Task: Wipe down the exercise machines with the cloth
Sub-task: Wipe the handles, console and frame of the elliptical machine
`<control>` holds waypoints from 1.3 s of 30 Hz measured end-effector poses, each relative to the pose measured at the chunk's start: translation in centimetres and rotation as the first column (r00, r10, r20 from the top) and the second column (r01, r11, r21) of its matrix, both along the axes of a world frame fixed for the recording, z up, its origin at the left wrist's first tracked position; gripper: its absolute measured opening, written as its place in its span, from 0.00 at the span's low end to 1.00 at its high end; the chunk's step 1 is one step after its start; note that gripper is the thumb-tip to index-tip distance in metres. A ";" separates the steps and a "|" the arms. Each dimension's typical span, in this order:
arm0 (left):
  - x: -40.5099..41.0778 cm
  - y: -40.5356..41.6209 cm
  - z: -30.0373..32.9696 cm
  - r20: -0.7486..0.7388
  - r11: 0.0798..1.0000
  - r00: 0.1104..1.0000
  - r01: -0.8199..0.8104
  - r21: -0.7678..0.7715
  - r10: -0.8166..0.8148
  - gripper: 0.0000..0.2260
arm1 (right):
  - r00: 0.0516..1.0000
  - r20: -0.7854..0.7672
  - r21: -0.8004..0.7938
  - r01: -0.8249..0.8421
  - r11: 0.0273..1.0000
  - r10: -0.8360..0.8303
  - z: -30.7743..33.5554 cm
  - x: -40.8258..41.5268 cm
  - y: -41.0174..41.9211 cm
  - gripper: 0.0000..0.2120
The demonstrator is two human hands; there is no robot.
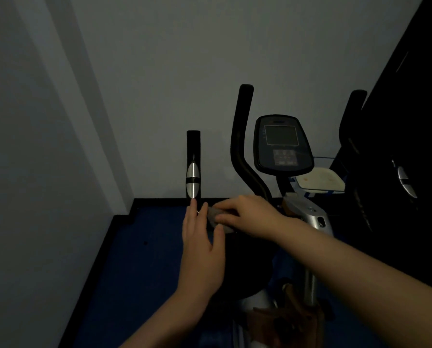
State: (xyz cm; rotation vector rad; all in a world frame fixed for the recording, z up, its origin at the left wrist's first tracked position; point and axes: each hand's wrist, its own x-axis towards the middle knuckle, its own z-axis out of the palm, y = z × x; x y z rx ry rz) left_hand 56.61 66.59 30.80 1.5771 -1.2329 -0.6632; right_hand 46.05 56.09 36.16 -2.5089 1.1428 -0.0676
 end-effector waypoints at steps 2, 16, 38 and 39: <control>0.0 0.2 0.0 -0.013 1.000 1.000 -0.002 -0.011 0.002 0.24 | 0.987 -0.147 -0.159 -0.087 0.983 0.063 0.6 -1.5 0.0 0.20; 0.1 0.3 0.1 -0.089 1.000 0.996 0.003 -0.011 -0.004 0.24 | 1.000 0.001 0.041 0.023 0.999 -0.023 0.9 -0.3 -0.9 0.18; 0.0 0.2 -0.2 -0.038 1.000 0.999 -0.013 -0.022 0.012 0.25 | 1.000 -0.023 0.085 -0.015 0.996 0.017 1.1 -0.4 -1.2 0.16; 0.0 0.1 -0.2 -0.034 1.000 0.999 -0.013 -0.022 0.012 0.25 | 1.000 -0.007 0.091 -0.004 0.996 0.005 0.9 0.5 -1.2 0.15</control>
